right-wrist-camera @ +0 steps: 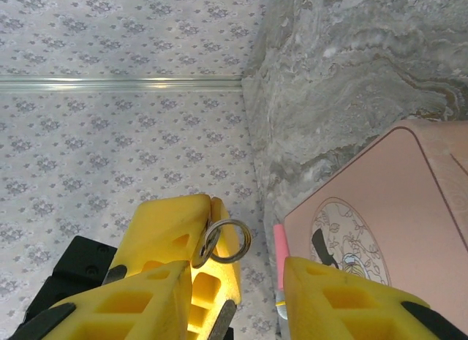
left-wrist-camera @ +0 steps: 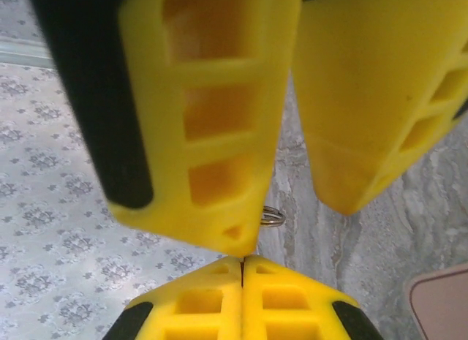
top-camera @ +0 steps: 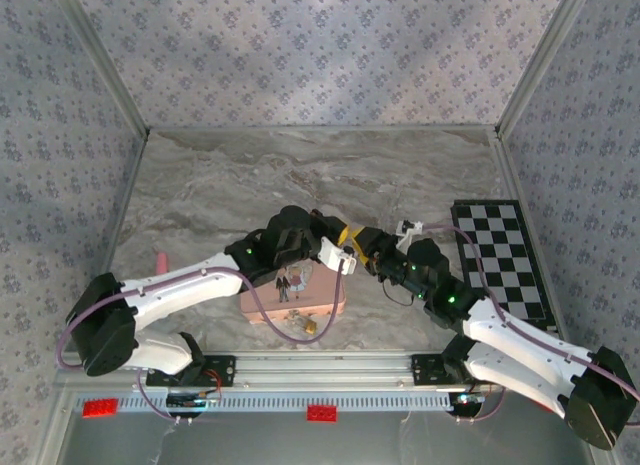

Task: Unlock a padlock with a key

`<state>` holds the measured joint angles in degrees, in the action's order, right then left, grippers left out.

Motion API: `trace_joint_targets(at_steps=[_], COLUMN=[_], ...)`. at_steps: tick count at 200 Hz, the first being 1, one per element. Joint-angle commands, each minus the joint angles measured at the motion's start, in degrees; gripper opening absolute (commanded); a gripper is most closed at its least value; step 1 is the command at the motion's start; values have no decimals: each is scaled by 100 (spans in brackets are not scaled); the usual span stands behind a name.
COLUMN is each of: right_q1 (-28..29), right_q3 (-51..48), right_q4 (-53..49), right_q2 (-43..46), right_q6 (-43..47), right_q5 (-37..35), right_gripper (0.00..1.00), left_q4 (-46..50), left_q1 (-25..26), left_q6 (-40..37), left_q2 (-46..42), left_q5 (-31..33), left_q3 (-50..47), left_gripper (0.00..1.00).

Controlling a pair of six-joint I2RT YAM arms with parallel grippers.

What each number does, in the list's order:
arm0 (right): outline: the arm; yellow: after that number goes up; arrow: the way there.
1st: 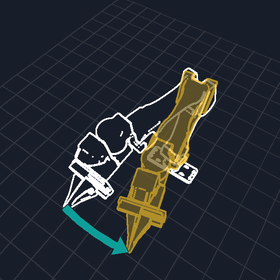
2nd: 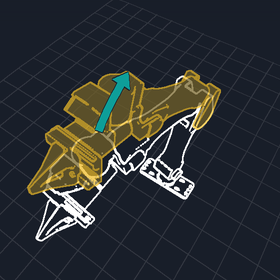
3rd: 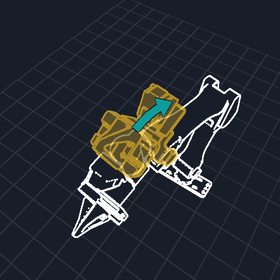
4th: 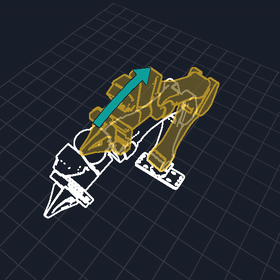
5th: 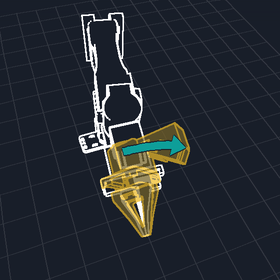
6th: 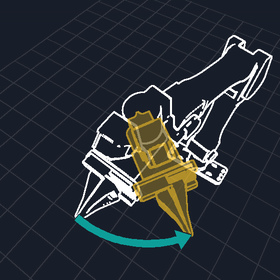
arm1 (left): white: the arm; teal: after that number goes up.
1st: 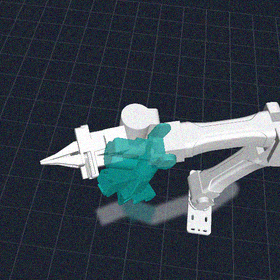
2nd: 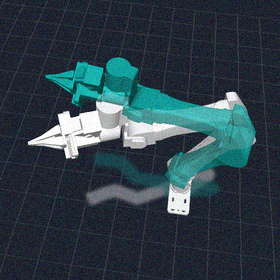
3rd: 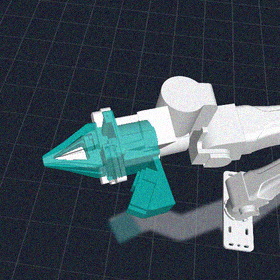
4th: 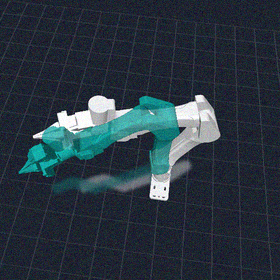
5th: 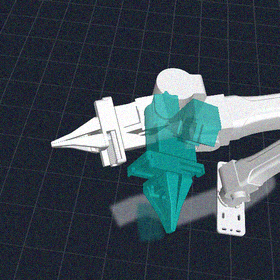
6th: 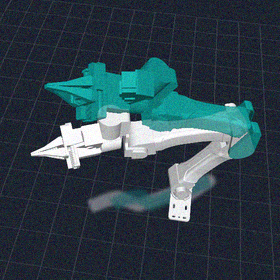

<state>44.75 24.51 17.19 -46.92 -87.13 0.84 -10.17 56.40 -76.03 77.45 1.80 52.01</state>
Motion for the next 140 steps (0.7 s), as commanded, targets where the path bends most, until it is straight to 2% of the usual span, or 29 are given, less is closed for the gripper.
trace_joint_targets(at_steps=[1, 84, 140], right_q1=[-12, -70, -89], right_q3=[-73, -165, -241], right_q4=[358, 589, 532], right_q2=[18, -31, 45], right_q6=[-162, -230, -228], right_q5=[-80, -172, -304], right_gripper=[37, 22, 21], left_q4=[-353, -457, -480], left_q1=[46, 107, 100], left_q6=[-90, 49, 121], left_q2=[86, 89, 7], left_q5=[39, 14, -22], left_q3=[-50, -212, -374], left_gripper=[0, 0, 0])
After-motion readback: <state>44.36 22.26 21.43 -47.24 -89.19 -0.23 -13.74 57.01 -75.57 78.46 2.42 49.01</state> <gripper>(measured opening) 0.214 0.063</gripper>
